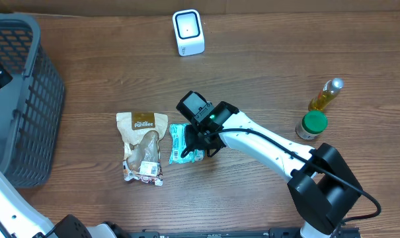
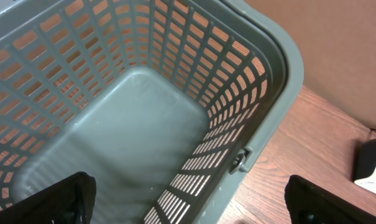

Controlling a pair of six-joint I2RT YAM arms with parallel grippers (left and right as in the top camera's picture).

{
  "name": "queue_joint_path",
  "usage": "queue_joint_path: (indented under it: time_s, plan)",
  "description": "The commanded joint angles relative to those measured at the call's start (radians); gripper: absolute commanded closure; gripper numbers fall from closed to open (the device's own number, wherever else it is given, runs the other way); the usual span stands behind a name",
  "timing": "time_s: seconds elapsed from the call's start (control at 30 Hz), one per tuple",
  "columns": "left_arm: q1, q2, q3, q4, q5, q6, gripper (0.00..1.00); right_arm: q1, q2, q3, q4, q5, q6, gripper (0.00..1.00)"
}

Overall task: Scan the item barcode
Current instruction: 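Lower the right gripper onto the small teal packet and close it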

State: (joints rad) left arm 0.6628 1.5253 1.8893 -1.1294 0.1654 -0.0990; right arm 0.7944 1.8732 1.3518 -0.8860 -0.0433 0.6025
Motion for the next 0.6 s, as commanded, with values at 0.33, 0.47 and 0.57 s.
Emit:
queue_joint_path:
  time_s: [0.33,0.47,0.57]
  plan:
    - [-0.002,0.004,-0.006,0.003,0.011,-0.006,0.01,0.003,0.001,-0.006,-0.003,0.016,0.000,0.46]
    - [-0.002,0.004,-0.006,0.003,0.011,-0.006,0.01,0.003,0.001,-0.007,-0.014,0.016,0.000,0.46]
    - [-0.002,0.004,-0.006,0.003,0.011,-0.006,0.00,0.003,0.001,-0.017,-0.008,0.016,0.000,0.45]
